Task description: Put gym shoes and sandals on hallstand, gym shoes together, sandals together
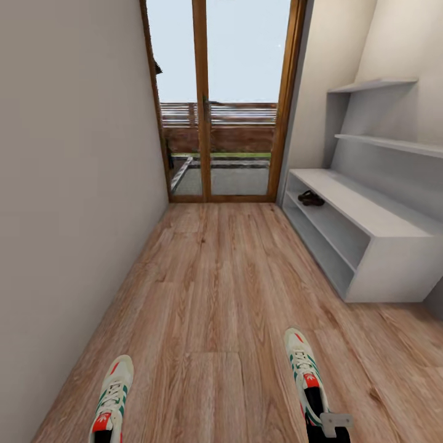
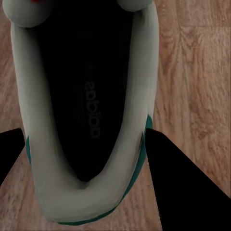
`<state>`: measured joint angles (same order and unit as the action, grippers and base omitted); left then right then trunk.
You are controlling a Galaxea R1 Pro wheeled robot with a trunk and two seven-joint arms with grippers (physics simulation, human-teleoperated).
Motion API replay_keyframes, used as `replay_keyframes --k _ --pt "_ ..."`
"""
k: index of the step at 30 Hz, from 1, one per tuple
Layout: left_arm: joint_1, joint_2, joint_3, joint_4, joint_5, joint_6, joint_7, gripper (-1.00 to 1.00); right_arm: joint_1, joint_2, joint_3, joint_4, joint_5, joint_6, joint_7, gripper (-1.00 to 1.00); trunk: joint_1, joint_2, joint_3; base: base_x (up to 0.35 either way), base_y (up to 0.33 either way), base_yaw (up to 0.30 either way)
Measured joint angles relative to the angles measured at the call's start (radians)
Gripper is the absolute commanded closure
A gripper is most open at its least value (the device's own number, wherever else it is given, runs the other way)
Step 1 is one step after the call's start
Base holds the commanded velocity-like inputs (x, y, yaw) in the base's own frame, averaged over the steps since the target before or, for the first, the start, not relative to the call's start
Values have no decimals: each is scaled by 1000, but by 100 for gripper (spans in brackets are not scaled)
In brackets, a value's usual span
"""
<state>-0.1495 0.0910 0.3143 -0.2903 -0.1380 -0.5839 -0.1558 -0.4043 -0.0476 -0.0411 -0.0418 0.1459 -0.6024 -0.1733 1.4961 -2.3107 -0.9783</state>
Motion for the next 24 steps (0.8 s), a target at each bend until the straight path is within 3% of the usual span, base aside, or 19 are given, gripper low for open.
replay_keyframes --k 24 --pt "0 0 0 0 -1 0 0 100 0 -1 -1 0 1 0 -2 100 0 0 0 336 0 0"
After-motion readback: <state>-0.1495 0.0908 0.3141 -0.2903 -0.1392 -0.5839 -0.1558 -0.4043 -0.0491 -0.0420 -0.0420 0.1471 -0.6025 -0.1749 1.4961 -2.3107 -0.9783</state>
